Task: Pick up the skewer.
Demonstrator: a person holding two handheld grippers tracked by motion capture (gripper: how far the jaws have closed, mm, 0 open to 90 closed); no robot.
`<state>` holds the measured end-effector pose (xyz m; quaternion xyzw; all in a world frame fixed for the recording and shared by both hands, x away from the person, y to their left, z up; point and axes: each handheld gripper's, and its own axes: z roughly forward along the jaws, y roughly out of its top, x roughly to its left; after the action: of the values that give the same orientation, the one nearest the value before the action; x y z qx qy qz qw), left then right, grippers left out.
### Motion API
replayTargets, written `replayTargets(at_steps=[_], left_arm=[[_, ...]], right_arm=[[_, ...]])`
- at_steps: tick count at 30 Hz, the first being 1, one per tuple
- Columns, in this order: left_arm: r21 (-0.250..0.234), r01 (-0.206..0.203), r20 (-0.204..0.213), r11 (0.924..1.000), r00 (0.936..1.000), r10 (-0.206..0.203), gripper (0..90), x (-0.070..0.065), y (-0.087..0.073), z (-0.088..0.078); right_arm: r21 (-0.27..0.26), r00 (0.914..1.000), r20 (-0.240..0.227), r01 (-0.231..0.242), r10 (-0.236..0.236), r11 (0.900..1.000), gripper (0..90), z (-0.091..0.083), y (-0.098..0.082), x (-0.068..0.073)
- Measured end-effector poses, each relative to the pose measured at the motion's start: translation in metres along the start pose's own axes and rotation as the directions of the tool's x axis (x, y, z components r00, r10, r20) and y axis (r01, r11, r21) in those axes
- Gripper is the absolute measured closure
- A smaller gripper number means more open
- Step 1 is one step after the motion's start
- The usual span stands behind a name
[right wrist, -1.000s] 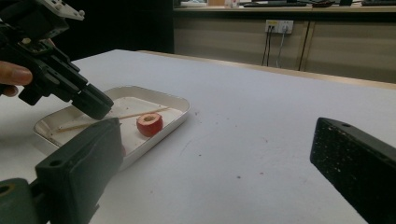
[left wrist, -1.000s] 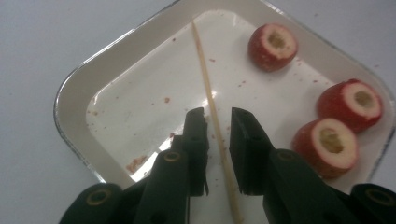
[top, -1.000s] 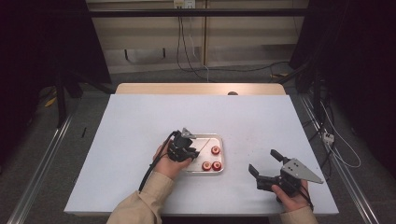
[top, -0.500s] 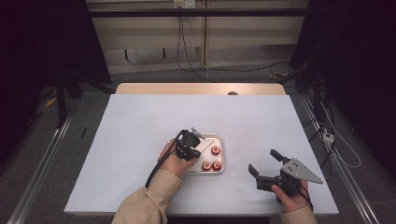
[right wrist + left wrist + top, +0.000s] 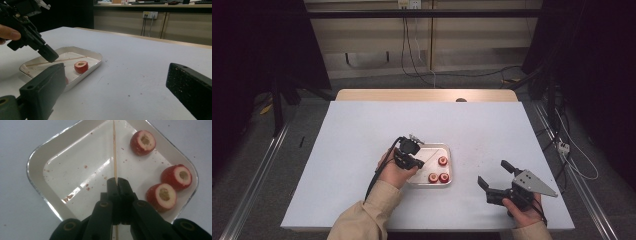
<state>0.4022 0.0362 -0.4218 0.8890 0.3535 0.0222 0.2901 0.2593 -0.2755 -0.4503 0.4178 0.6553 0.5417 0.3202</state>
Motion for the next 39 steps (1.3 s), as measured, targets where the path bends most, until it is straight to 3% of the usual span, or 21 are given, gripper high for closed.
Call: replayTargets(at_steps=[5, 9, 12, 15, 24, 28, 29, 39], left_arm=[[0.011, -0.006, 0.021, 0.9999, 0.9998, 0.006, 89.5, 0.000, 0.000, -0.013], [0.087, -0.005, 0.017, 0.9962, 0.9998, 0.004, 89.5, 0.001, -0.007, -0.008], [0.062, 0.012, 0.015, 0.9980, 0.9998, -0.013, 89.4, 0.001, -0.011, -0.007], [0.070, -0.018, -0.012, 0.9974, 0.9997, 0.019, 88.8, -0.001, -0.012, -0.009], [0.083, -0.036, 0.005, 0.9959, 0.9993, 0.036, 82.8, 0.000, -0.014, -0.014], [0.077, -0.031, 0.020, 0.9966, 0.9994, 0.029, 82.3, 0.001, -0.017, -0.017], [0.080, -0.033, 0.016, 0.9963, 0.9994, 0.032, 82.3, 0.001, -0.017, -0.017], [0.117, -0.041, 0.016, 0.9923, 0.9991, 0.039, 84.3, 0.003, -0.021, -0.015]], right_arm=[[0.000, 1.0000, -0.005, 0.001, -0.001, 1.000, 2.2, 0.001, 0.000, 0.001], [0.001, 1.0000, -0.004, -0.002, 0.002, 1.000, 2.1, 0.001, 0.000, 0.002], [0.000, 1.0000, -0.004, 0.003, -0.003, 1.000, 2.2, 0.001, 0.000, 0.002], [-0.001, 0.9999, -0.001, -0.012, 0.012, 1.000, 2.1, 0.001, 0.000, 0.003], [-0.001, 0.9999, -0.003, -0.014, 0.014, 1.000, 2.1, 0.001, 0.000, 0.002], [-0.001, 0.9999, -0.004, -0.011, 0.011, 1.000, 2.1, 0.002, 0.000, 0.002], [0.004, 0.9999, -0.008, 0.008, -0.008, 1.000, 2.1, 0.001, -0.001, 0.001], [0.006, 0.9999, -0.010, 0.011, -0.011, 1.000, 2.1, 0.002, -0.001, 0.002]])
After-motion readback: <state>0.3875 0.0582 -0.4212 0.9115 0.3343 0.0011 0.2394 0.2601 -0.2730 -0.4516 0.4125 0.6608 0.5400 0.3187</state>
